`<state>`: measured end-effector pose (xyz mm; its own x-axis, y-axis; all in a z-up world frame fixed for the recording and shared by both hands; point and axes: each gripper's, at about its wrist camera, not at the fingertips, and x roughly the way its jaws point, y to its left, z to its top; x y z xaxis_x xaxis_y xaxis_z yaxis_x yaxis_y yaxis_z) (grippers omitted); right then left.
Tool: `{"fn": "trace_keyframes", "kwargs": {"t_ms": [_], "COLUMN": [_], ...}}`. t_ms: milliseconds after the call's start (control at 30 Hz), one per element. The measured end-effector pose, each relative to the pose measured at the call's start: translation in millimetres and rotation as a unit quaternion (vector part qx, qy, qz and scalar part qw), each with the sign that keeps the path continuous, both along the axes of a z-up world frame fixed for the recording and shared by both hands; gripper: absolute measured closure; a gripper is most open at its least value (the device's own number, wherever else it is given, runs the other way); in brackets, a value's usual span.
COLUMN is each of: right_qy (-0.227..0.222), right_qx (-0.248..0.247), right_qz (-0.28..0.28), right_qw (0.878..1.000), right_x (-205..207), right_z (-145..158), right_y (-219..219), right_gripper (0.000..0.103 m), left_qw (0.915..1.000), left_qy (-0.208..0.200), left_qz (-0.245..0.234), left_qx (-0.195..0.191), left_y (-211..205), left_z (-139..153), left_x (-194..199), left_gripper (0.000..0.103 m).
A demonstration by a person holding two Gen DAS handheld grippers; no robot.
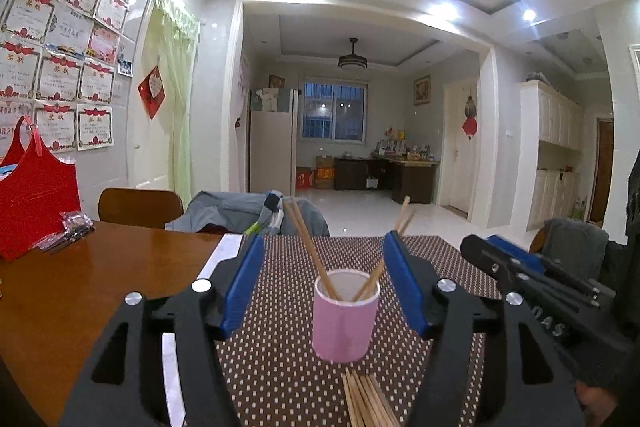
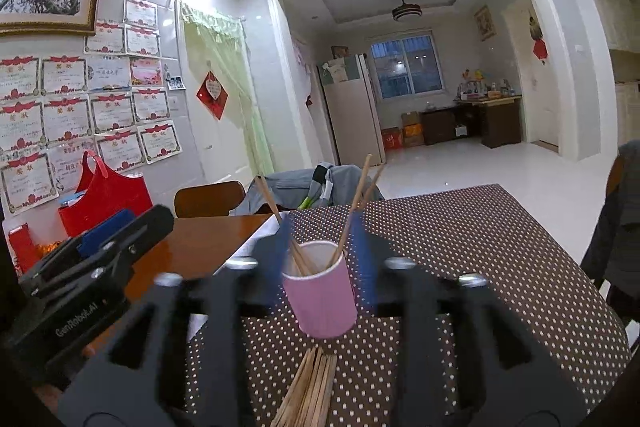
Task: Organize utensils
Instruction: 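Open the left tool to drop its chopstick into the cup while the right tool releases its own, then move both open tools back down to the chopstick pile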
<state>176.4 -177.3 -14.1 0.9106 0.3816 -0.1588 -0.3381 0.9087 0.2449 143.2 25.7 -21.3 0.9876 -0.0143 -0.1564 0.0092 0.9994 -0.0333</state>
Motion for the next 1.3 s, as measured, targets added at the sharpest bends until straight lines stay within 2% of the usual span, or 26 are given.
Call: {"fn": "trace_keyframes", "kwargs": {"t_ms": [233, 333, 433, 533, 600, 767, 800, 1033, 1300], "right_qy": [0.032, 0.055, 0.095, 0.137, 0.169, 0.214, 0.218, 0.239, 0.255], "right_qx": [-0.011, -0.018, -0.030, -0.043, -0.050, -0.065, -0.067, -0.070, -0.061], "right_qz": [0.002, 0.003, 0.006, 0.010, 0.017, 0.033, 0.035, 0.039, 0.043], "right_qw": [0.999, 0.998, 0.995, 0.989, 0.984, 0.974, 0.973, 0.968, 0.964], "right_x": [-17.4, -21.2, -18.7, -14.8, -12.0, -8.8, -9.0, -8.2, 1.1], "right_z": [-11.6, -21.2, -35.0, -50.9, -64.8, -87.7, -92.2, -107.9, -113.5], "right_y": [-11.2, -14.7, -15.6, -16.4, -16.4, -11.8, -11.5, -10.8, -8.0], "right_gripper": [0.051, 0.048, 0.047, 0.046, 0.046, 0.046, 0.046, 0.045, 0.043], "left_qw": [0.9981, 0.9937, 0.9846, 0.9668, 0.9498, 0.9195, 0.9159, 0.9061, 0.9070], "left_qy": [0.060, 0.110, 0.172, 0.251, 0.308, 0.388, 0.397, 0.418, 0.415], "left_qz": [-0.009, -0.015, -0.024, -0.039, -0.045, -0.050, -0.047, -0.035, -0.028], "left_qx": [0.012, 0.015, 0.020, 0.027, 0.031, 0.034, 0.035, 0.055, 0.069], "left_y": [-4.4, -6.9, -8.6, -11.7, -13.1, -13.2, -12.7, -14.2, -17.2], "left_z": [-11.8, -22.0, -39.1, -63.0, -83.6, -119.0, -124.7, -142.1, -142.7], "left_x": [-13.9, -10.3, -1.5, 9.7, 18.3, 29.9, 30.8, 37.0, 47.2], "left_gripper": [0.037, 0.036, 0.036, 0.036, 0.036, 0.036, 0.036, 0.036, 0.036]}}
